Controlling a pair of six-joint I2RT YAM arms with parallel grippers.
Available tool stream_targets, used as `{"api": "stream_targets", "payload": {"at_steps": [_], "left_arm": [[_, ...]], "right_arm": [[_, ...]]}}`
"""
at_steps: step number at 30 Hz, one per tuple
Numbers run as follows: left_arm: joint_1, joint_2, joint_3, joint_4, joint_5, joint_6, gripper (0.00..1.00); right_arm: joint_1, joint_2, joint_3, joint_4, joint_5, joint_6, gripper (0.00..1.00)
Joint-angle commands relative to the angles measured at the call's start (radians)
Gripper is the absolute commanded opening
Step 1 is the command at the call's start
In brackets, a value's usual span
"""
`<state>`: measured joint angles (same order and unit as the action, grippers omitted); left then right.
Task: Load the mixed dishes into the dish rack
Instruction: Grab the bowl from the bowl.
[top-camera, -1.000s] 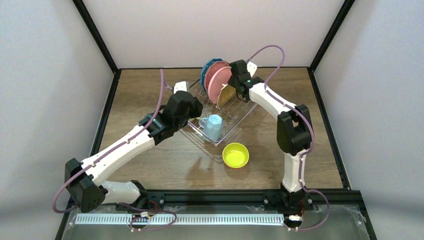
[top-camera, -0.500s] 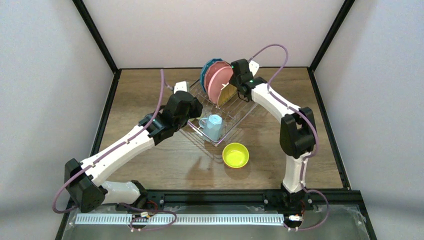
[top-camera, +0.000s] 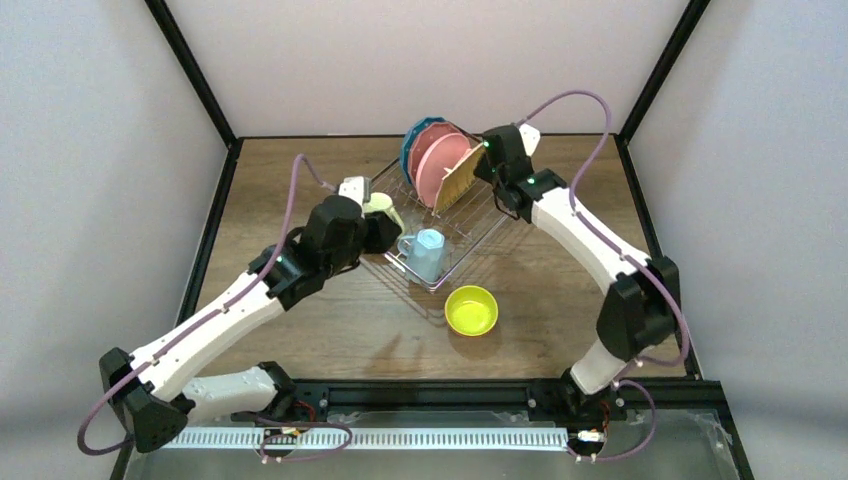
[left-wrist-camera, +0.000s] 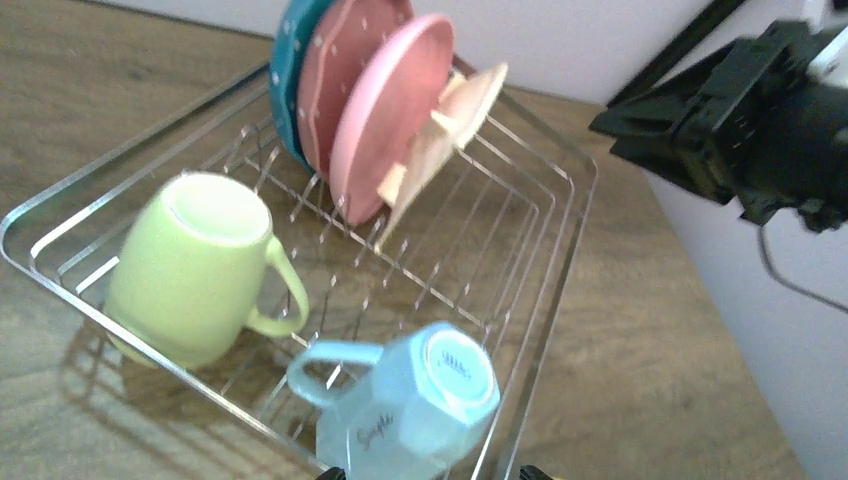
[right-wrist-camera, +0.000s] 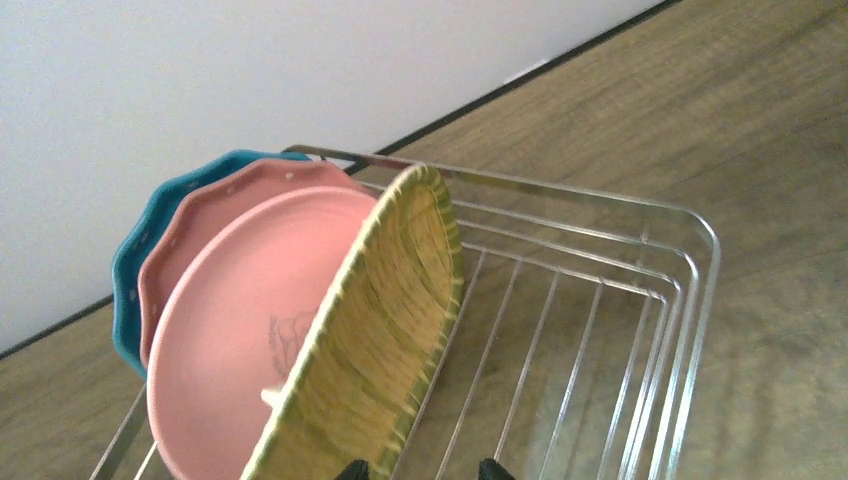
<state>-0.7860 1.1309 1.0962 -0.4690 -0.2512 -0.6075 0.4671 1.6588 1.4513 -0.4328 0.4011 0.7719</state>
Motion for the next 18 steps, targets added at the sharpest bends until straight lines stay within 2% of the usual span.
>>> {"api": "stream_targets", "payload": {"at_steps": [1, 3, 4, 14, 18], "left_arm": [[-0.021, -0.041, -0.073, -0.033, 0.130, 0.021, 1.00], [-0.042, -0.056, -0.103, -0.027, 0.154, 0.023, 1.00], [-0.051, -0.064, -0.126, -0.021, 0.163, 0.023, 1.00], [-0.206, -0.051, -0.238, 0.047, 0.157, -0.009, 1.00], [-0.263, -0.001, -0.248, 0.087, 0.147, -0.032, 1.00]], "right_arm": [[0.017, -0.138, -0.129, -0.021, 0.011, -0.036, 0.76], [0.024, -0.218, -0.200, -0.012, -0.008, -0.051, 0.95], [0.025, -0.255, -0.238, -0.006, -0.032, -0.057, 0.99], [0.042, -0.514, -0.491, -0.142, -0.127, -0.052, 0.99], [0.052, -0.549, -0.539, -0.225, -0.175, -0.046, 0.87]]}}
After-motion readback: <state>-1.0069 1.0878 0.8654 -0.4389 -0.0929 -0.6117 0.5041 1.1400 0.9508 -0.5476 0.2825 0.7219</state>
